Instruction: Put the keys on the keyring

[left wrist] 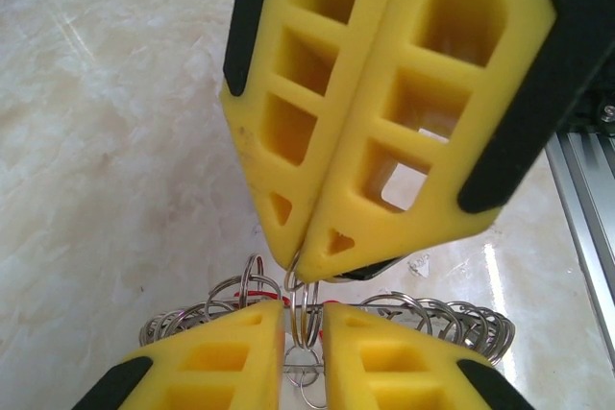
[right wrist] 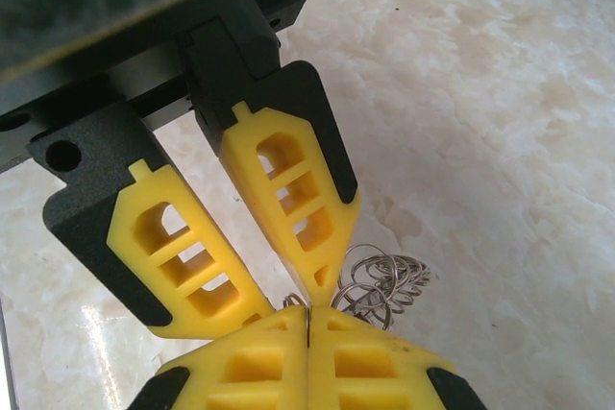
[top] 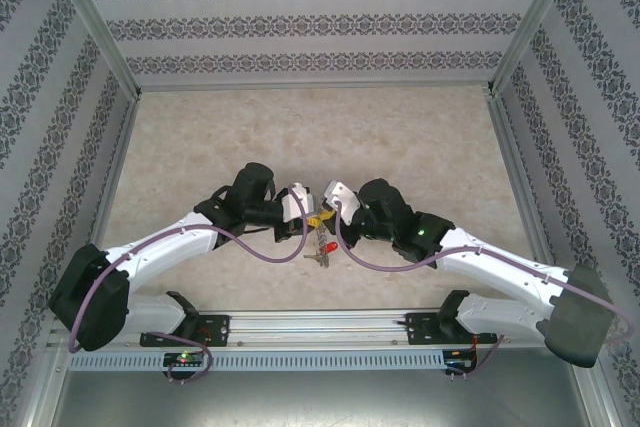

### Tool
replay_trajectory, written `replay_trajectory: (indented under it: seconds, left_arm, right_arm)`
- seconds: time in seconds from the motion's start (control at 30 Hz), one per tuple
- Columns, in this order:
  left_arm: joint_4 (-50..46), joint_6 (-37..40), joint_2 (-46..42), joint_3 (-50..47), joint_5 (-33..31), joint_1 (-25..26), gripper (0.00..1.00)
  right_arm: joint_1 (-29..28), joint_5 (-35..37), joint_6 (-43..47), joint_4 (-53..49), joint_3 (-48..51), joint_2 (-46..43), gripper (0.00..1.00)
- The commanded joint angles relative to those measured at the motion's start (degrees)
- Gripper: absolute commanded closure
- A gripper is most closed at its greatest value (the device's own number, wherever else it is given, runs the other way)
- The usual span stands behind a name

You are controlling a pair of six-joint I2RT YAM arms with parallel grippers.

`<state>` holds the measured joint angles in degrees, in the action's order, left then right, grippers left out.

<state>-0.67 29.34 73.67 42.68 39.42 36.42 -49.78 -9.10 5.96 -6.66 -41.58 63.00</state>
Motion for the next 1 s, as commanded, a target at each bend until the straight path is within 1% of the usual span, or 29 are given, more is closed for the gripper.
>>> replay_trajectory:
  seconds: [0.0,0.43,0.5,0.7,0.8,0.9,0.97]
  left_arm:
    - [0.24,0.19,0.35,0.92,1.28,0.4,0.83]
    - [0.54,-0.08,0.45,1.45,0.4,0.37,0.81]
    - [-0.13,0.25,0.28,1.77,0.32,0.41,0.87]
    - [0.73,0.2,-0.14,1.12,-1.13,0.41,0.95]
    - [1.38,0.01,-0.02,0.72,-1.44,0.4,0.99]
    - [1.42,0.19,0.02,0.28,-1.7,0.45,0.99]
    - [1.64,0.15,0.14,0.06,-1.88,0.4,0.99]
  right_arm:
    - [-0.76,-0.99,-0.9,1.61,-1.66,0.11,1.0]
    - [-0.76,-0.64,-0.11,0.63,-2.51,0.09,1.0]
    - [-0.76,-0.58,0.01,0.8,-2.54,0.22,1.0]
    - [-0.67,1.04,-0.46,0.66,-2.88,0.98,1.0]
    - [-0.51,3.03,-1.28,0.4,-2.56,0.93,1.0]
    - [-0.01,5.14,-2.6,-0.19,-2.11,0.84,1.0]
    - [0.12,4.78,-2.83,0.0,-1.69,0.5,1.0]
